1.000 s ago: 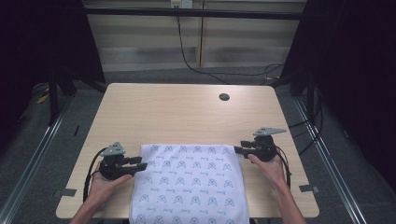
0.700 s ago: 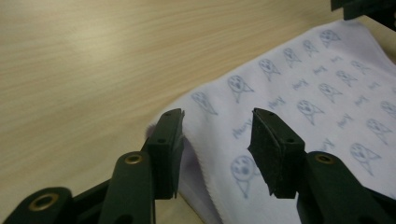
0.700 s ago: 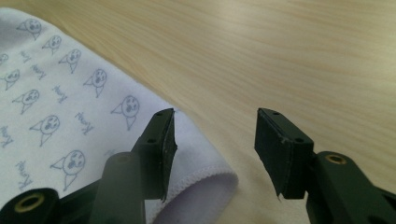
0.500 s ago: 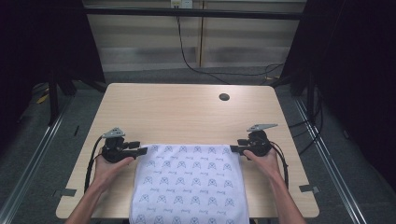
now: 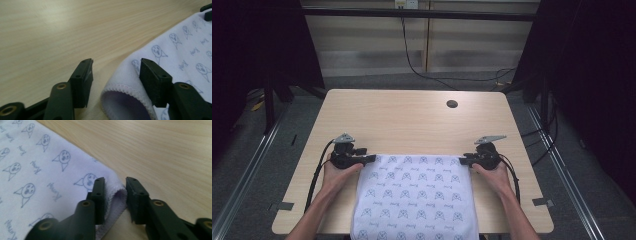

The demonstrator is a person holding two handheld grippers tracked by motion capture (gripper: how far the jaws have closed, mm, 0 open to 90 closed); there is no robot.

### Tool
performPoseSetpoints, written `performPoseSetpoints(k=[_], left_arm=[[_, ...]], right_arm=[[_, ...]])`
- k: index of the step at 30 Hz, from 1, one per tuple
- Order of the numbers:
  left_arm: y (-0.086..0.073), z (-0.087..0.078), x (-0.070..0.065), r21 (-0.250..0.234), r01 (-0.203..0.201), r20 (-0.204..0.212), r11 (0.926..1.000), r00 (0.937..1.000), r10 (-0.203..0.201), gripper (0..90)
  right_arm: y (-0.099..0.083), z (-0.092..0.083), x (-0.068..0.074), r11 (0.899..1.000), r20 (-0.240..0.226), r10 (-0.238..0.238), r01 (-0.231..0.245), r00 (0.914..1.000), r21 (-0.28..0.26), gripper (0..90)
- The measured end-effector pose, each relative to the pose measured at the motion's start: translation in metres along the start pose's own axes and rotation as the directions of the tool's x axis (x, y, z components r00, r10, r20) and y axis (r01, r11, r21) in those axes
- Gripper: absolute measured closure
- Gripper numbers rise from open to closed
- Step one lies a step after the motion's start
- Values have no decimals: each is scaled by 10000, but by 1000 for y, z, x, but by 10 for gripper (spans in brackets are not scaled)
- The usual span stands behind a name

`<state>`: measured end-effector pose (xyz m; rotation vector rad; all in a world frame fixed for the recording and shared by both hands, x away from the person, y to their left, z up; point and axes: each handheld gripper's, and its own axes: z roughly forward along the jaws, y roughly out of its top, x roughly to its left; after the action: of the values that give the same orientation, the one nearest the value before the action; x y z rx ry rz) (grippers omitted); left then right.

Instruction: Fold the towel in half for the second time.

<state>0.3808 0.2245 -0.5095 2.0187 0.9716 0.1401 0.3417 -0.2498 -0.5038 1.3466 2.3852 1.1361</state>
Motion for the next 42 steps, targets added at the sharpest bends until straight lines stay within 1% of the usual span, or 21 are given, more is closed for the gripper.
performPoseSetpoints(k=[1,2,3,6,7,8,12,15,17,20,22,24,25,26,27,30,31,32,35,39,42], left_arm=[[-2,0,-3,15,-296,234,9996,9993,296,539],[-2,0,-3,15,-296,234,9996,9993,296,571],[-2,-1,-4,207,-625,114,9978,9980,623,611],[-4,-3,-4,215,-644,342,9977,9974,636,785],[-8,-6,-3,259,-475,748,9985,9962,455,818],[-8,-7,-2,286,-439,801,9986,9959,415,834],[-8,-13,-1,177,-208,1012,9996,9947,189,843],[-4,-21,0,-96,-122,1146,9999,9933,132,846],[-1,-27,-1,-486,47,1200,9988,9928,12,846],[2,-29,-1,-665,15,1194,9978,9928,64,844],[8,-28,-4,-724,-170,866,9972,9960,232,844],[10,-29,-4,-846,-87,899,9964,9958,164,845],[14,-32,-3,-1098,187,924,9938,9957,-85,846],[14,-32,-3,-1098,187,924,9938,9957,-85,846],[20,-37,-4,-1205,73,869,9927,9962,32,846],[25,-43,-5,-1466,114,939,9891,9956,24,846],[32,-48,-6,-1523,-72,904,9883,9957,212,846],[32,-48,-6,-1523,-72,904,9883,9957,212,846],[43,-55,-6,-1812,-132,891,9834,9956,297,848],[52,-60,-5,-1921,-197,803,9812,9961,357,849],[60,-67,-2,-2142,-160,696,9766,9971,316,849]], right_arm=[[-2,1,1,10000,-137,-46,45,9999,-52,781],[-2,1,1,10000,-137,-46,45,9999,-52,781],[-3,1,2,9999,-231,26,-29,9997,-105,816],[-3,0,2,9998,-261,75,-80,9996,-186,842],[-3,0,3,9998,-257,102,-107,9996,-194,846],[-3,-1,4,9997,-316,90,-97,9995,-219,849],[-1,-3,5,9992,-374,113,-127,9992,-375,854],[3,-6,4,9983,-452,146,-172,9989,-565,856],[8,-11,3,9966,-514,215,-255,9984,-783,858],[15,-15,3,9943,-488,194,-243,9986,-1034,857],[20,-17,3,9932,-427,106,-154,9990,-1150,857],[23,-18,4,9931,-368,84,-126,9993,-1168,857],[30,-22,5,9916,-343,4,-48,9994,-1290,857],[30,-22,5,9916,-343,4,-48,9994,-1290,857],[34,-28,6,9874,-335,69,-121,9994,-1579,858],[39,-34,6,9852,-292,29,-79,9996,-1710,858],[43,-40,8,9819,-273,16,-68,9996,-1895,859],[43,-40,8,9819,-273,16,-68,9996,-1895,859],[54,-48,10,9746,-304,-10,-58,9995,-2238,861],[65,-53,11,9700,-250,-73,10,9997,-2432,862],[74,-56,12,9689,-195,-186,132,9996,-2471,863]])
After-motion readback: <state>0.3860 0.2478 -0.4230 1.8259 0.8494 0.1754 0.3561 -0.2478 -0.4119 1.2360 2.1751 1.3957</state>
